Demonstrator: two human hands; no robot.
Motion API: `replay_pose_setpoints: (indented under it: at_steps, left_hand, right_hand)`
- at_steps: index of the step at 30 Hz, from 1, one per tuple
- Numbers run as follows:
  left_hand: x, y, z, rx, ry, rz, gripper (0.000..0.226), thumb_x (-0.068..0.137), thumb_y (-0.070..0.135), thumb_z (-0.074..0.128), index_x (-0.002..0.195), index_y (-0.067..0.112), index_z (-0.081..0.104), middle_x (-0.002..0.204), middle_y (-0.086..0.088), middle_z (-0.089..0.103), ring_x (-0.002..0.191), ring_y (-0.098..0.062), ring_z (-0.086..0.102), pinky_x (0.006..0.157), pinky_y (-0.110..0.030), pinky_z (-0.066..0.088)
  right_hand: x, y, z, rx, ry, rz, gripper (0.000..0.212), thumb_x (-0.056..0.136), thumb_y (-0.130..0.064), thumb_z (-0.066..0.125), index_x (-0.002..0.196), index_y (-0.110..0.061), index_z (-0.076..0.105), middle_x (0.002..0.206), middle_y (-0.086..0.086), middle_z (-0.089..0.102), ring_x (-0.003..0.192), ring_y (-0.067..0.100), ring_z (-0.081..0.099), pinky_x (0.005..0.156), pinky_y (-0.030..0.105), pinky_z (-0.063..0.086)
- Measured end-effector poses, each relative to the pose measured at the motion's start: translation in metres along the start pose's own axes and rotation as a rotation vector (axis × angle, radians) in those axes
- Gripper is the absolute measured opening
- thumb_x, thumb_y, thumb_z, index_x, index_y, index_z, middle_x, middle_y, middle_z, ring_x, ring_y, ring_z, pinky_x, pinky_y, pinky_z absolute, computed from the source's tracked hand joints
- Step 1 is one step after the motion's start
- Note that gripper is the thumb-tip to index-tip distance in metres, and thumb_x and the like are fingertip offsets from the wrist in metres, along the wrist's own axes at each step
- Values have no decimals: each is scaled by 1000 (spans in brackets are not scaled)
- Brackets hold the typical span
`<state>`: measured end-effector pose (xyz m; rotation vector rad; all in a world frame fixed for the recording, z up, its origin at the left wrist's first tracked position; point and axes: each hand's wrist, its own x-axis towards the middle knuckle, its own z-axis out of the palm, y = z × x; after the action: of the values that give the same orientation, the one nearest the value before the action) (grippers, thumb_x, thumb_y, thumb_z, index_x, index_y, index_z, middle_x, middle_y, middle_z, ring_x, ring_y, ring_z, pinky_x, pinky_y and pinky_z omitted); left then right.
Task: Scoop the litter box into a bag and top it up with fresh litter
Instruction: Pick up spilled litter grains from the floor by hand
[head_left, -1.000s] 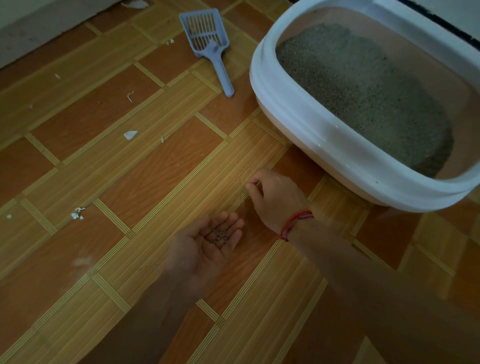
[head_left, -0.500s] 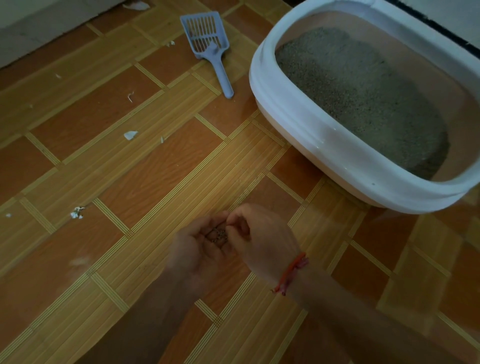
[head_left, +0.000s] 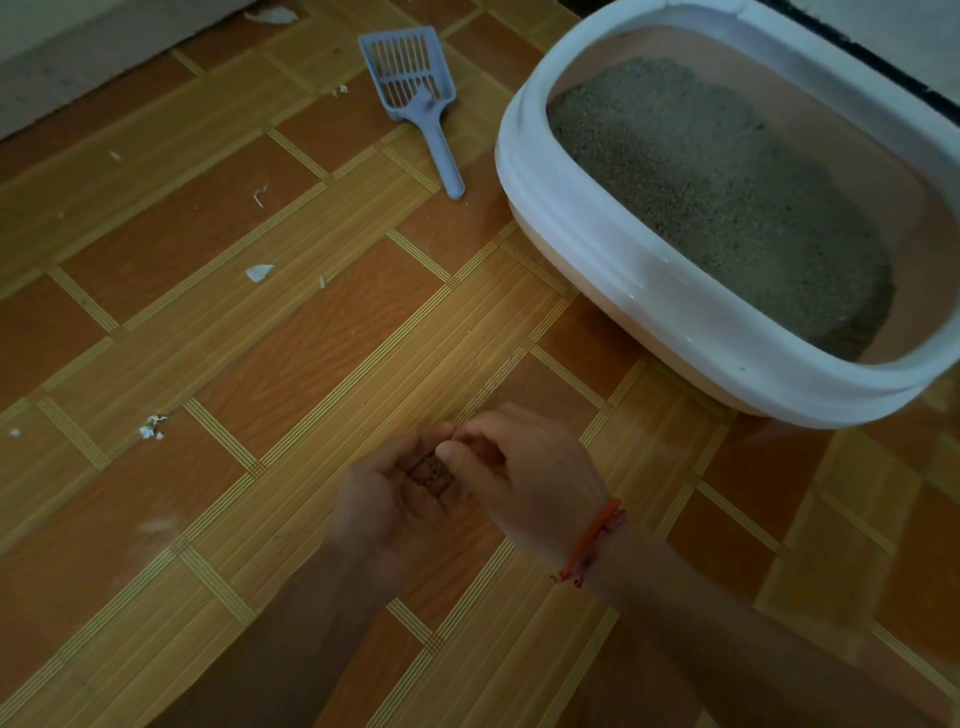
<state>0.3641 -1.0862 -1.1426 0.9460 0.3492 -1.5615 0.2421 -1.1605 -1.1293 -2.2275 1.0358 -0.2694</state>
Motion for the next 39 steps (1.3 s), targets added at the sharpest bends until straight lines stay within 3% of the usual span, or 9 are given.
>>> replay_pose_setpoints:
  at_steps: [4, 8, 20, 30, 39]
  left_hand:
    - [1, -1, 0, -85, 46, 6, 32, 95, 15, 48, 84, -5, 71, 96, -21, 71, 93, -31, 72, 86, -37, 58]
    - [-2, 0, 3, -86, 86, -8, 33, 98, 15, 46, 86, -6, 70, 97, -22, 72, 95, -33, 72, 83, -40, 59]
    - [-2, 2, 6, -80, 125, -4, 34, 98, 15, 46, 85, -6, 70, 97, -22, 72, 95, -33, 72, 88, -40, 56]
    - [0, 1, 3, -82, 122, -13, 35, 98, 15, 45, 84, -5, 70, 97, -21, 72, 96, -33, 72, 85, -39, 59]
    - [-1, 1, 2, -74, 136, 1, 35, 99, 14, 45, 85, -5, 70, 97, -22, 72, 97, -33, 72, 89, -40, 52]
  right_hand:
    - [18, 18, -12, -33, 80, 97, 12, 91, -39, 57, 88, -30, 65, 83, -14, 61, 78, 2, 56, 73, 24, 50]
    - [43, 43, -20, -112, 99, 223, 10, 93, -34, 55, 94, -30, 64, 86, -15, 62, 84, 4, 57, 80, 29, 52]
    - [68, 55, -17, -127, 60, 262, 9, 92, -32, 55, 86, -32, 61, 79, -14, 59, 80, 10, 59, 73, 37, 55]
    - [75, 51, -13, -220, 49, 242, 20, 94, -24, 48, 79, -22, 62, 73, -8, 59, 71, 12, 57, 57, 28, 46]
    - [71, 43, -15, -241, 11, 256, 20, 97, -26, 45, 87, -20, 61, 88, -4, 60, 81, 16, 57, 64, 30, 45]
